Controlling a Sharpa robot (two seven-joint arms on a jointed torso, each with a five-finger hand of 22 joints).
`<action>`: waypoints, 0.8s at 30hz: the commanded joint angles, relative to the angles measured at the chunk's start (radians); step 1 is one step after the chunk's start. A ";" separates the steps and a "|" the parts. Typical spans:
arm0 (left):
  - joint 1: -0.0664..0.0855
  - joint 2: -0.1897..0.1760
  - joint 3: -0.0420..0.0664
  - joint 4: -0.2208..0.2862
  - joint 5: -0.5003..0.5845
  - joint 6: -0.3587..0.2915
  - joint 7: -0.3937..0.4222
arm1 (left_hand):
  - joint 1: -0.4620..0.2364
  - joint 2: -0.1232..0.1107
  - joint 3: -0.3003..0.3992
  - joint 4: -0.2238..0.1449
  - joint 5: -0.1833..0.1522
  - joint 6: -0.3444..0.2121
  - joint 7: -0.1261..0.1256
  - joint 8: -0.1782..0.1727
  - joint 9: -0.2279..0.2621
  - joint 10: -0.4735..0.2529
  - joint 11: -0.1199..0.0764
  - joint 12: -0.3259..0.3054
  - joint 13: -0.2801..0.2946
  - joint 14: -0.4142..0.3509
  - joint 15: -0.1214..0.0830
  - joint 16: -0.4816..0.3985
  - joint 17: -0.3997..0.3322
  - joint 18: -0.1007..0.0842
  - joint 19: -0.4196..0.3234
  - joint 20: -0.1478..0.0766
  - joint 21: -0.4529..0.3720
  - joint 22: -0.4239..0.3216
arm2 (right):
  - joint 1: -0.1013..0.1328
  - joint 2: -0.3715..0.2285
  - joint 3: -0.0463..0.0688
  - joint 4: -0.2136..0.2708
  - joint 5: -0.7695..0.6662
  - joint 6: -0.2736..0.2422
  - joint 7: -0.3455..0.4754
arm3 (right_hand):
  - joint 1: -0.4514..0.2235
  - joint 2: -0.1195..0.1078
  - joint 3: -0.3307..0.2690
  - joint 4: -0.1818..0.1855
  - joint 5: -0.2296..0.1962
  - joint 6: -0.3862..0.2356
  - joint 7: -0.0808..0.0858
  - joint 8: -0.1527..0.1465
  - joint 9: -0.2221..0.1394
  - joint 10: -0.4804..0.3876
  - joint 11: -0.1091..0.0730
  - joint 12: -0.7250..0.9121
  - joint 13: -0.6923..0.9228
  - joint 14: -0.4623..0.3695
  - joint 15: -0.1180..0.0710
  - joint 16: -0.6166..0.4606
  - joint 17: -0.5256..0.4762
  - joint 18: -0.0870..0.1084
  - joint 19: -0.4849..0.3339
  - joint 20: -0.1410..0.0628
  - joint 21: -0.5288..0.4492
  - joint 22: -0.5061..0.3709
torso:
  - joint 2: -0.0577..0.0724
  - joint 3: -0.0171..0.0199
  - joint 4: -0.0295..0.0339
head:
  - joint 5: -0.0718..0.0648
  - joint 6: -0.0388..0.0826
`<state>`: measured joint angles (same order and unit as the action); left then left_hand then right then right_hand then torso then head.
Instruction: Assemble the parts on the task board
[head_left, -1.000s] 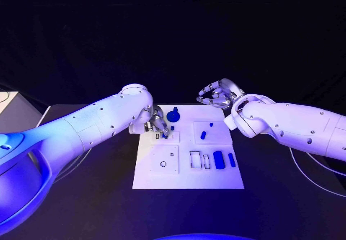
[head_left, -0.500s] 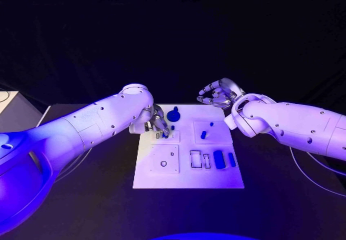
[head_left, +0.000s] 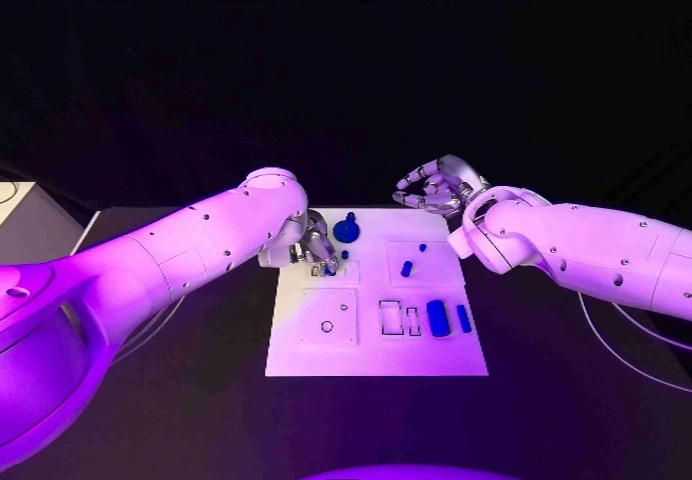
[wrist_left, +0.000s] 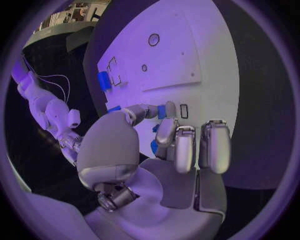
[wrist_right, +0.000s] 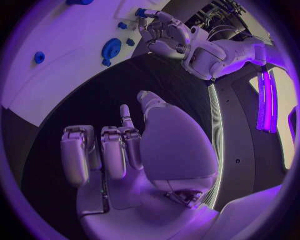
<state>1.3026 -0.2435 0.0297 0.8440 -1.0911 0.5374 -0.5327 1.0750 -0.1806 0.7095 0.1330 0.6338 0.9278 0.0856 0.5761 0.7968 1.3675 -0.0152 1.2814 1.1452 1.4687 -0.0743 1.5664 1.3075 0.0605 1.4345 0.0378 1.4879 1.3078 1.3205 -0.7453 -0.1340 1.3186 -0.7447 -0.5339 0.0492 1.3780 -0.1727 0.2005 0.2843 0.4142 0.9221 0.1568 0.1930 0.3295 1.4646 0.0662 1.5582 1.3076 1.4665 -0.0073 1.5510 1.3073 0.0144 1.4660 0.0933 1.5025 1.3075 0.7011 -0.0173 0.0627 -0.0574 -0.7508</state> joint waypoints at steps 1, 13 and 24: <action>-0.003 0.007 -0.003 -0.002 0.004 0.014 0.000 | 0.012 0.004 0.188 -0.192 0.004 0.031 -0.024 0.002 0.001 0.010 0.000 0.006 0.001 0.102 0.004 0.004 0.263 -0.014 0.005 0.002 0.003 0.073 | 0.000 0.000 0.000 0.003 -0.009 0.010 0.009 | -0.006 0.000 0.004 0.000 -0.002 -0.007 0.000 -0.005 0.001 0.099 0.005 0.003 0.256 0.091 0.003 -0.002 0.205 0.004 0.075 0.004 -0.007 0.216 | 0.002 -0.0006 -0.0004 | -0.002 -0.001; -0.007 0.018 -0.008 -0.013 0.008 0.008 -0.002 | 0.011 0.005 0.186 -0.191 0.005 0.032 -0.024 0.002 0.002 0.011 0.000 0.008 0.004 0.102 0.004 0.004 0.263 -0.013 0.004 0.002 0.003 0.072 | 0.000 0.001 0.000 0.004 -0.010 0.009 0.009 | -0.008 -0.002 0.008 -0.001 -0.002 -0.008 0.000 -0.006 0.003 0.098 0.005 0.001 0.255 0.090 0.003 -0.002 0.203 0.004 0.074 0.004 -0.009 0.215 | -0.001 -0.0002 0.0002 | -0.005 -0.006; -0.008 0.025 -0.009 -0.023 0.017 -0.008 -0.005 | -0.005 0.021 0.167 -0.173 -0.002 0.033 -0.024 0.000 0.012 0.013 0.000 0.007 0.001 0.102 0.004 0.004 0.263 -0.014 0.004 0.002 0.003 0.073 | 0.000 0.001 0.000 0.005 -0.011 0.009 0.010 | -0.008 -0.002 0.010 -0.002 -0.001 -0.009 0.000 -0.006 0.004 0.098 0.005 0.001 0.255 0.090 0.003 -0.003 0.202 0.004 0.074 0.004 -0.009 0.215 | -0.002 0.0002 0.0006 | -0.006 -0.006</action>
<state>1.3028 -0.2261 0.0239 0.8198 -1.0876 0.5352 -0.5373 1.0685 -0.1741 0.7095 0.1330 0.6336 0.9280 0.0854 0.5762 0.8080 1.3745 -0.0158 1.2856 1.1491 1.4705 -0.0726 1.5664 1.3074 0.0605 1.4345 0.0378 1.4879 1.3076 1.3205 -0.7449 -0.1339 1.3212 -0.7454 -0.5339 0.0496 1.3780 -0.1727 0.2033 0.2815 0.4142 0.9221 0.1568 0.1930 0.3319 1.4646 0.0662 1.5581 1.3074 1.4665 -0.0074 1.5510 1.3073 0.0144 1.4661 0.0934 1.4964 1.3073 0.6997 -0.0172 0.0628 -0.0625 -0.7572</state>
